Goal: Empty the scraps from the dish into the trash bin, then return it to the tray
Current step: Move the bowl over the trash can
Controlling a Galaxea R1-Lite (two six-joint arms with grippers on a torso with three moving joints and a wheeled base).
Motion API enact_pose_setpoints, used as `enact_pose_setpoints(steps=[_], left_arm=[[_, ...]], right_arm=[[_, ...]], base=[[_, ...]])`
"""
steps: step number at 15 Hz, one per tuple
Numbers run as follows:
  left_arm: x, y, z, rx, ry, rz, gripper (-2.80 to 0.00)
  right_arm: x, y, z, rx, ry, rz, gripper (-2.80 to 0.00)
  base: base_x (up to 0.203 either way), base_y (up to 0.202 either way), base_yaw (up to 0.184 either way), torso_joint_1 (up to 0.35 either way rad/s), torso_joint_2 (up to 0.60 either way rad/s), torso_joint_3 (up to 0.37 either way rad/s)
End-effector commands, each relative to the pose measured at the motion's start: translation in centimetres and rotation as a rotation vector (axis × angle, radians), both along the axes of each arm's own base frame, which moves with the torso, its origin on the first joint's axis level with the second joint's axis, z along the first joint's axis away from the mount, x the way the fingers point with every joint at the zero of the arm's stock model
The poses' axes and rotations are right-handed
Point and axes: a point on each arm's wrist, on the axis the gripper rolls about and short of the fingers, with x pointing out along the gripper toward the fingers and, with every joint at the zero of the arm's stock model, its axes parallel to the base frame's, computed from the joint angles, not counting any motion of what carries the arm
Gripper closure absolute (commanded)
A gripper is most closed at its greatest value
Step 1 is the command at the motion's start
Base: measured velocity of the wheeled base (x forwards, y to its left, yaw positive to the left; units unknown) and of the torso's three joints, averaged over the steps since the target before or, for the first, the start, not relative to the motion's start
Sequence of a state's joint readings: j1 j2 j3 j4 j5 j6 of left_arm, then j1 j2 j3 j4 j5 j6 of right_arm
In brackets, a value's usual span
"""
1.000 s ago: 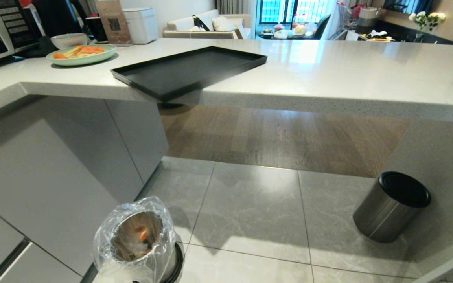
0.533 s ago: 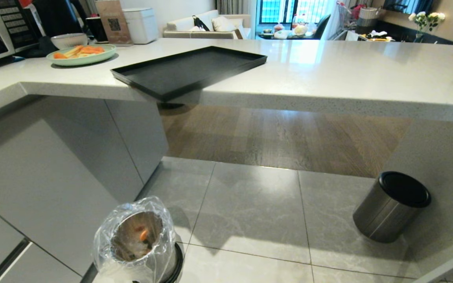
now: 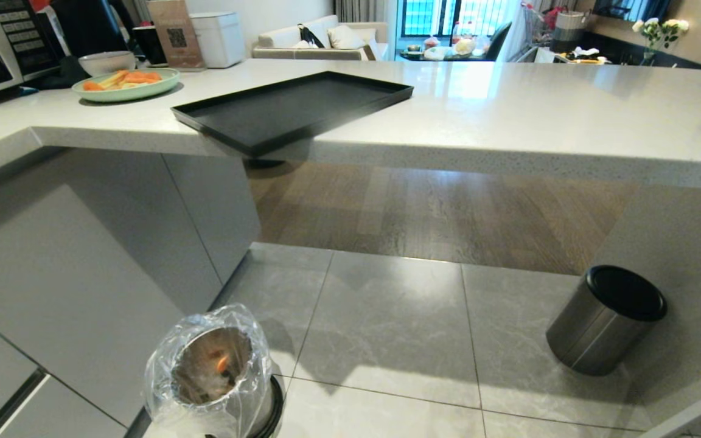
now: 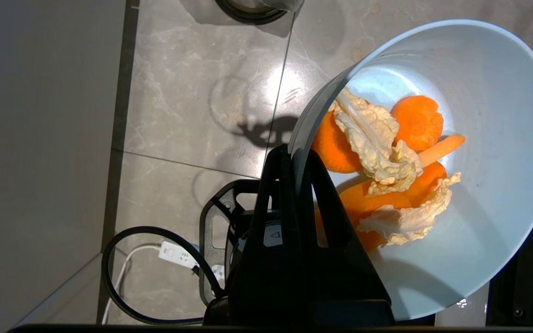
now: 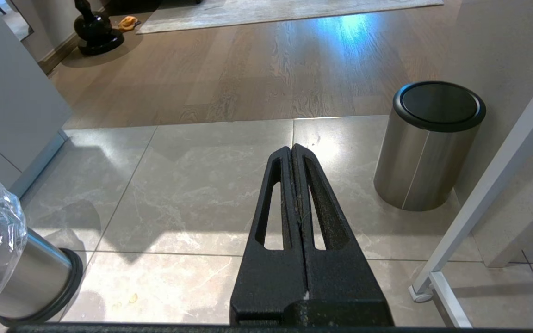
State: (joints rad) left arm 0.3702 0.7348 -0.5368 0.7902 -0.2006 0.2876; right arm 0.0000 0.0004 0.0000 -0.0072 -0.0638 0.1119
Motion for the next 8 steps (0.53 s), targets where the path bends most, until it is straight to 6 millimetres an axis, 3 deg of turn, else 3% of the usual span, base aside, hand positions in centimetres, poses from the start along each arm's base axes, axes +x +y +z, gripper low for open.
enact_pose_setpoints(steps=[1, 8], left_arm=[[-0.04, -0.01, -0.02, -0.001, 0.004, 0.004, 0.0], [-0.04, 0.0, -0.02, -0.003, 0.003, 0.005, 0.0]], right_arm=[[0.0, 0.0, 0.0, 0.0, -0.001, -0.001, 0.0], [0.01, 0.0, 0.01, 0.0, 0.001, -0.001, 0.0]], base=[[0.0, 0.0, 0.0, 0.0, 0.0, 0.0], [0.0, 0.0, 0.0, 0.0, 0.0, 0.0]])
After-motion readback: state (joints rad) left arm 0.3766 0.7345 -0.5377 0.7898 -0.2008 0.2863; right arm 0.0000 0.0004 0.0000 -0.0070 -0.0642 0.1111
